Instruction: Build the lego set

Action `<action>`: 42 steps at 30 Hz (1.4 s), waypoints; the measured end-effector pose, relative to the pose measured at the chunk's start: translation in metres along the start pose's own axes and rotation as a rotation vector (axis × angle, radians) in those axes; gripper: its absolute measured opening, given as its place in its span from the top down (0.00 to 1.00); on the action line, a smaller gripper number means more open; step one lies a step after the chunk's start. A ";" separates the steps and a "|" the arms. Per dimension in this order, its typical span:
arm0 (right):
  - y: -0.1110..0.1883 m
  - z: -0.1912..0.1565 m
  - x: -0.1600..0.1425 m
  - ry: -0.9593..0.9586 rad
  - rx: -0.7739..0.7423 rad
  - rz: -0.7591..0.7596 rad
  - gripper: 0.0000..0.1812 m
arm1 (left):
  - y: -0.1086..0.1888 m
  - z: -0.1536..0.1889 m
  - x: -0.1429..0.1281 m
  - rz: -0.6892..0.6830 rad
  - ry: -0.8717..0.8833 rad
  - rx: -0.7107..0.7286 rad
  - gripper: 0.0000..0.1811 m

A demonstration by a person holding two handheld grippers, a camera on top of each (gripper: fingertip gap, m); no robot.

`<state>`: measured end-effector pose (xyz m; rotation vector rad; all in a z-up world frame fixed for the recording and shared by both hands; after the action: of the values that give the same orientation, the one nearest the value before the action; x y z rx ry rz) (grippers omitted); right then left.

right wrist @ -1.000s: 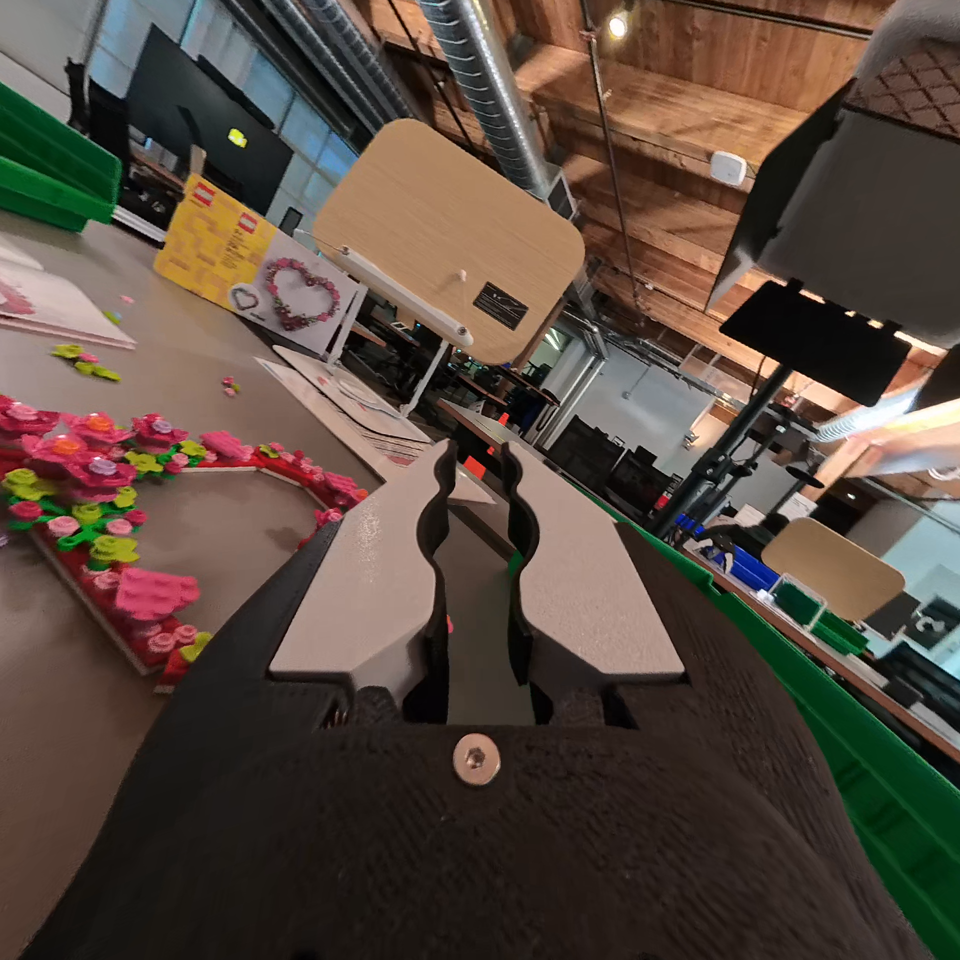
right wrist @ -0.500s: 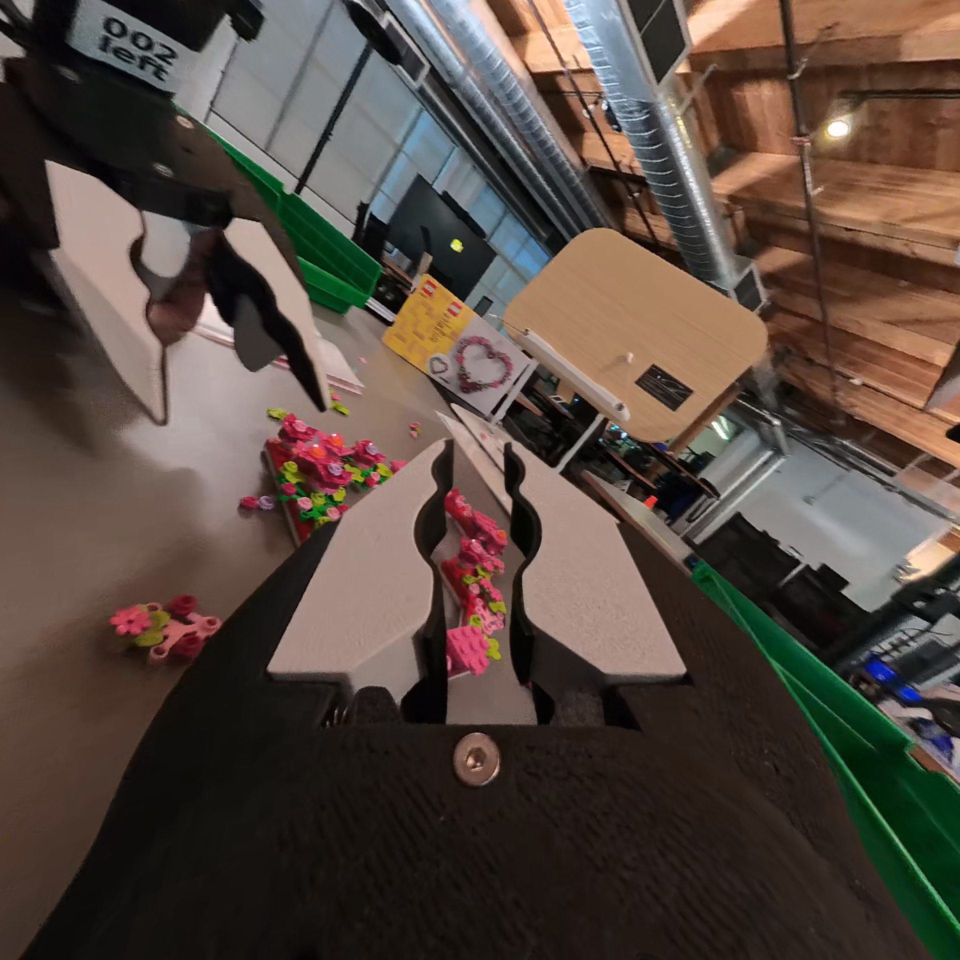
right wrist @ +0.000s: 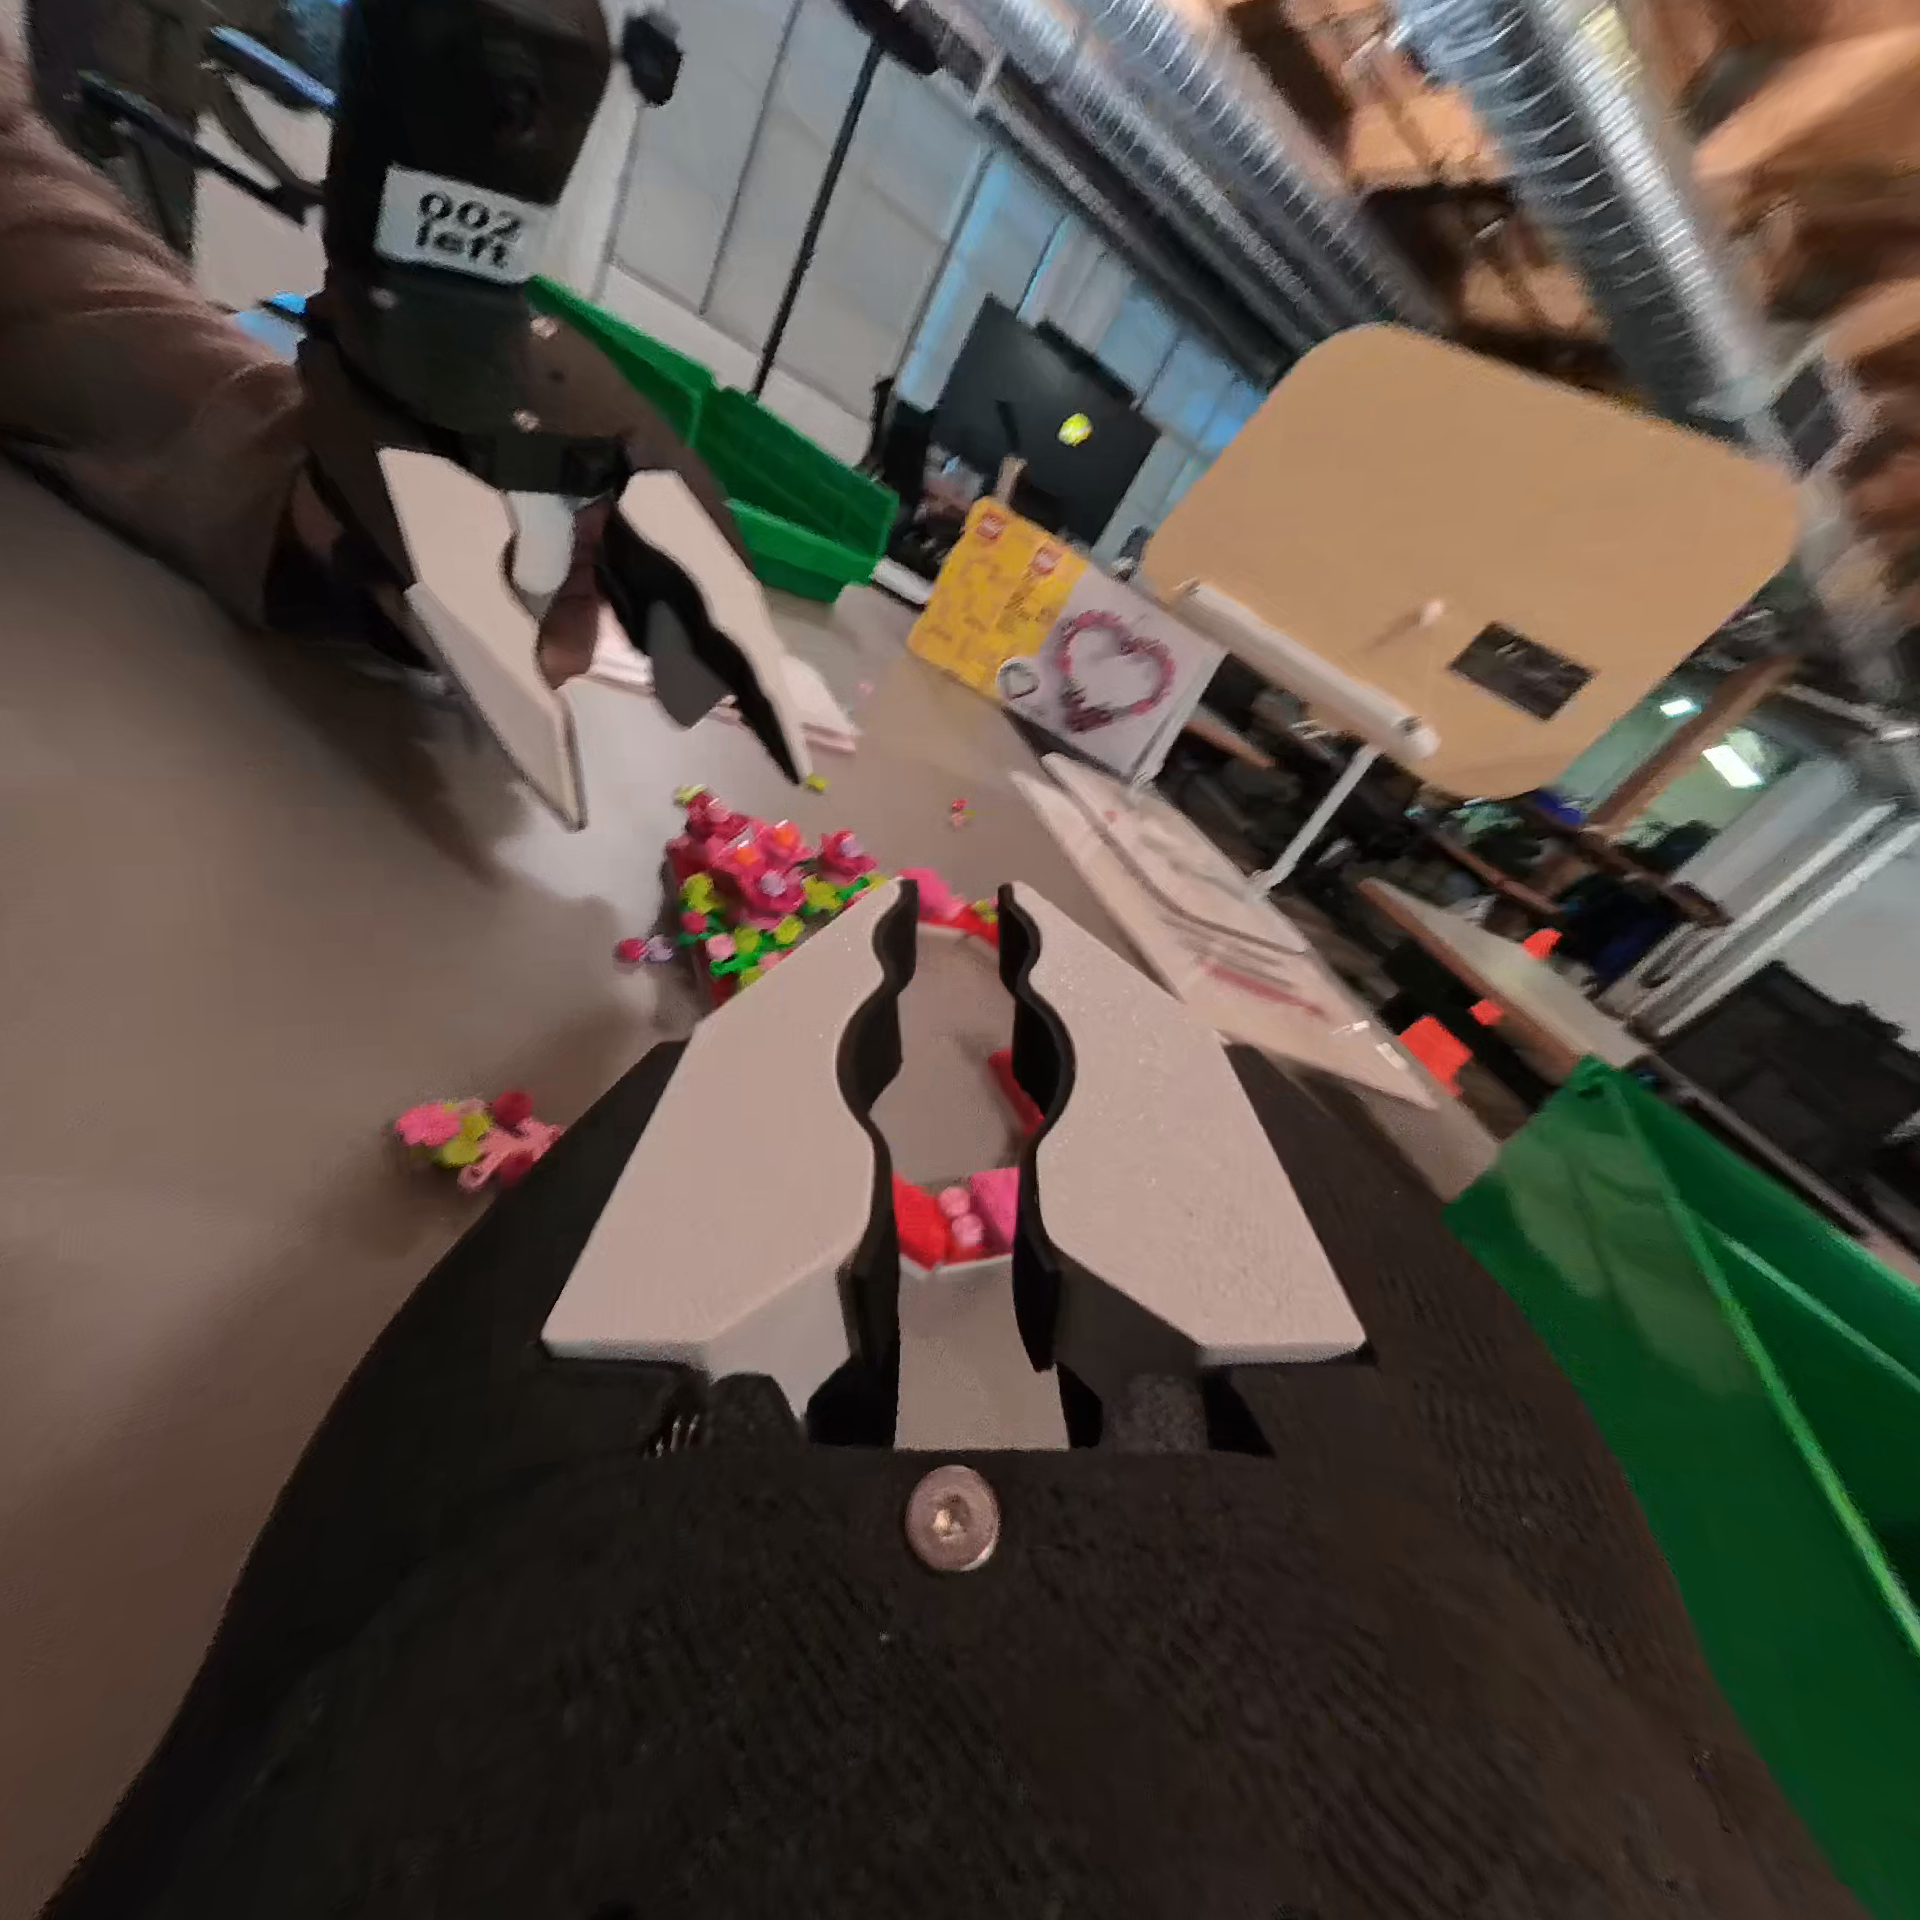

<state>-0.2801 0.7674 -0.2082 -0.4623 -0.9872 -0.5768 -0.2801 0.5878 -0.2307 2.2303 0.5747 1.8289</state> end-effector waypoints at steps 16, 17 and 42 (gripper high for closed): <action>0.012 0.029 -0.005 0.258 -0.367 -0.003 0.93 | 0.077 -0.063 -0.006 -0.093 0.079 0.293 0.74; 0.011 0.028 -0.008 0.268 -0.364 -0.022 0.93 | 0.089 -0.073 -0.013 -0.115 0.124 0.338 0.74; 0.010 0.068 -0.041 0.380 -0.681 -0.360 0.94 | 0.110 -0.201 -0.093 -0.298 0.267 0.141 0.90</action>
<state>-0.3345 0.8256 -0.2130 -0.7454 -0.4862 -1.2906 -0.4721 0.4315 -0.2274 1.8627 1.0522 1.9871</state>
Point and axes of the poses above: each gripper's, where its closed fingertips meet, y back along the fingers, x out of its top, z = x × y across the jaws, the point moved 6 cm from there along y, back along the fingers, and after that the axes turned 10 degrees about -x, right-handed, at the moved point
